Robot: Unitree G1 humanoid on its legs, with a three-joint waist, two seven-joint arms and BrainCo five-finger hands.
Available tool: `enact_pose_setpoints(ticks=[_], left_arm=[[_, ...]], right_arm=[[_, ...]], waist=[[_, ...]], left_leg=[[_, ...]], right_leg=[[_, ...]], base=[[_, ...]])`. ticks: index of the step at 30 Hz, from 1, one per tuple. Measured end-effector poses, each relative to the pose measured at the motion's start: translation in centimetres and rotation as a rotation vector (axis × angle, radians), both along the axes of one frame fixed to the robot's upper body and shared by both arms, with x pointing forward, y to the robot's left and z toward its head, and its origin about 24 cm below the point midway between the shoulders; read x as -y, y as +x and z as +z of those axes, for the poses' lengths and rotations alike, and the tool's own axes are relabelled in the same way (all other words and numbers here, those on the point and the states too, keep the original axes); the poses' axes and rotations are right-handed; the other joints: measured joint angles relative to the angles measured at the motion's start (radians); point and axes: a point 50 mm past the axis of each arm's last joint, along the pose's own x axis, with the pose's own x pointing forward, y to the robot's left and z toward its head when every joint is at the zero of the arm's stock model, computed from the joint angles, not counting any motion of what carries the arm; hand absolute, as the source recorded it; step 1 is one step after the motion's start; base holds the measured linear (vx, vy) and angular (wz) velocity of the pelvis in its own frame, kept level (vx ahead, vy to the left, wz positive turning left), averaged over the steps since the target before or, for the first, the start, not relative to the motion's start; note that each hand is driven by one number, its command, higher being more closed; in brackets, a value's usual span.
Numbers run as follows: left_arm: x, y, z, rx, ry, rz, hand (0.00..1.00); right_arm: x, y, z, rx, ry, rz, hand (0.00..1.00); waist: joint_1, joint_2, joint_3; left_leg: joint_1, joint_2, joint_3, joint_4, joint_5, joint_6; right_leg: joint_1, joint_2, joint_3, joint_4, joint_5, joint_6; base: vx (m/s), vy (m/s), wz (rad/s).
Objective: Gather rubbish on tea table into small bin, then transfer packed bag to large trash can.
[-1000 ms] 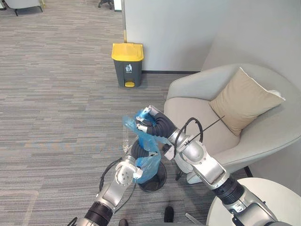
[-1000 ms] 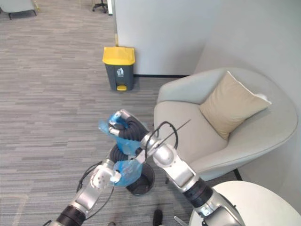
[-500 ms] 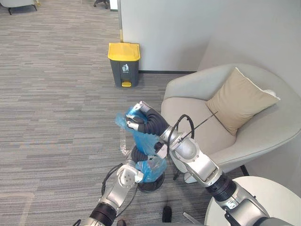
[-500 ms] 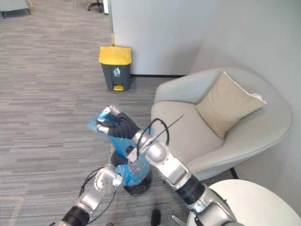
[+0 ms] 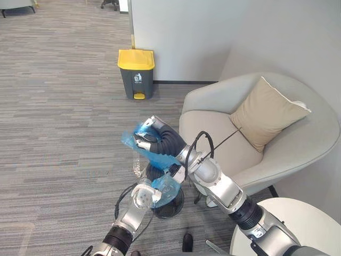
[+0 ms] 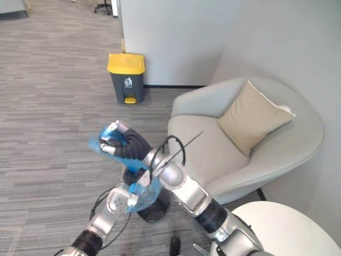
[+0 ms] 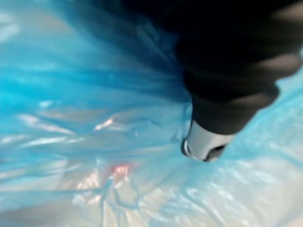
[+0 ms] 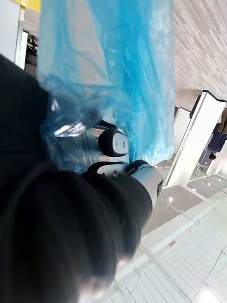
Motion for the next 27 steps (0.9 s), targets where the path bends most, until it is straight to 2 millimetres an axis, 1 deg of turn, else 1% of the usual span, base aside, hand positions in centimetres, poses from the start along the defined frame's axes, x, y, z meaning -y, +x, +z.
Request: enact_pose_setpoints(ticks=[1, 3, 5, 6, 8, 9, 10, 12, 16, 18, 21, 24, 27], left_arm=[[0.1, 0.1, 0.4, 0.018, -0.010, -0.002, 1.00], [0.1, 0.1, 0.8, 0.035, -0.022, 0.001, 1.00], [0.0, 0.0, 1.2, 0.048, -0.037, 0.007, 1.00], [0.0, 0.1, 1.3, 0.052, -0.042, 0.009, 1.00], [-0.2, 0.2, 1.7, 0.069, -0.053, 0.019, 1.00], [-0.4, 0.2, 2.0, 0.081, -0.058, 0.030, 1.00], [-0.5, 0.2, 2.1, 0.087, -0.061, 0.034, 1.00], [-0.8, -0.2, 2.0, 0.086, -0.061, 0.039, 1.00], [-1.1, -0.9, 1.3, 0.059, -0.056, 0.049, 1.00], [-1.5, -1.1, 1.0, 0.050, -0.055, 0.062, 1.00], [-1.9, -1.3, 0.8, 0.041, -0.054, 0.080, 1.00], [-2.5, -1.7, 0.4, 0.025, -0.054, 0.101, 1.00], [-2.6, -2.2, 0.1, 0.008, -0.066, 0.110, 1.00]], right_arm=[[0.2, -0.1, -0.4, -0.006, 0.004, -0.010, 0.00], [0.6, -0.2, -1.1, -0.009, -0.019, -0.033, 0.00], [1.4, -0.4, -2.4, -0.013, -0.078, -0.071, 0.00], [1.5, -0.4, -2.7, -0.009, -0.095, -0.082, 0.00], [2.4, -0.3, -3.7, -0.004, -0.159, -0.120, 0.00], [3.2, -0.2, -4.3, -0.001, -0.200, -0.149, 0.00], [3.6, -0.1, -4.4, 0.007, -0.219, -0.165, 0.00], [5.0, 0.1, -4.9, 0.062, -0.302, -0.234, 0.00], [6.7, 0.3, -5.4, 0.120, -0.382, -0.313, 0.00], [7.3, 0.3, -5.4, 0.180, -0.426, -0.356, 0.00], [7.8, 0.3, -5.5, 0.225, -0.464, -0.394, 0.00], [9.2, 0.6, -5.4, 0.305, -0.515, -0.505, 0.00], [10.0, 0.7, -5.4, 0.325, -0.525, -0.570, 0.00]], waist=[[0.000, 0.000, 0.000], [0.000, 0.000, 0.000], [0.000, 0.001, 0.000], [0.000, 0.001, 0.001], [0.000, 0.001, 0.001], [0.000, 0.001, 0.001], [0.000, 0.002, 0.001], [0.000, 0.006, 0.004], [0.000, 0.016, 0.011], [0.000, 0.024, 0.017], [0.000, 0.025, 0.017], [0.000, 0.025, 0.017], [0.000, 0.025, 0.017]], left_leg=[[0.000, -0.001, -0.002, -0.002, 0.000, 0.000], [0.001, -0.001, -0.003, -0.002, 0.000, 0.000], [-0.001, 0.001, -0.005, 0.004, -0.001, 0.001], [-0.001, 0.001, -0.006, 0.004, -0.001, 0.001], [-0.001, 0.000, -0.007, 0.005, -0.002, 0.003], [-0.001, -0.001, -0.007, 0.007, -0.003, 0.005], [-0.001, -0.001, -0.008, 0.008, -0.003, 0.005], [0.000, -0.001, -0.011, 0.011, -0.004, 0.006], [-0.001, 0.000, -0.019, 0.023, -0.012, 0.005], [-0.001, 0.000, -0.019, 0.023, -0.012, 0.005], [-0.001, 0.001, -0.019, 0.023, -0.011, 0.005], [-0.001, -0.002, -0.019, 0.023, -0.011, 0.005], [-0.001, -0.004, -0.019, 0.023, -0.011, 0.005]], right_leg=[[0.000, 0.000, -0.002, 0.001, 0.000, 0.000], [0.000, -0.002, -0.003, 0.002, 0.000, 0.000], [0.001, -0.005, -0.002, 0.002, 0.000, 0.000], [0.001, -0.006, -0.002, 0.002, 0.000, 0.000], [0.003, -0.008, -0.002, 0.002, 0.000, 0.000], [0.004, -0.009, -0.002, 0.002, 0.000, 0.000], [0.005, -0.009, -0.002, 0.002, 0.000, 0.000], [0.009, -0.010, -0.003, 0.002, 0.000, 0.000], [0.017, -0.012, -0.004, 0.001, -0.004, 0.005], [0.018, -0.012, -0.003, 0.001, -0.005, 0.007], [0.017, -0.012, -0.002, 0.001, -0.007, 0.008], [0.017, -0.014, -0.003, 0.000, -0.007, 0.009], [0.017, -0.016, -0.004, 0.000, -0.007, 0.009]], base=[[0.01, -0.005, 0.03], [0.00, -0.002, 0.02], [0.00, 0.000, 0.00], [0.00, 0.000, 0.00], [0.00, 0.000, 0.00], [0.00, 0.000, 0.00], [0.00, 0.000, 0.00], [0.00, 0.000, 0.04], [-0.01, -0.011, 0.05], [-0.02, -0.013, -0.01], [0.00, 0.000, 0.00], [0.00, 0.000, 0.00], [0.00, 0.000, 0.00]])
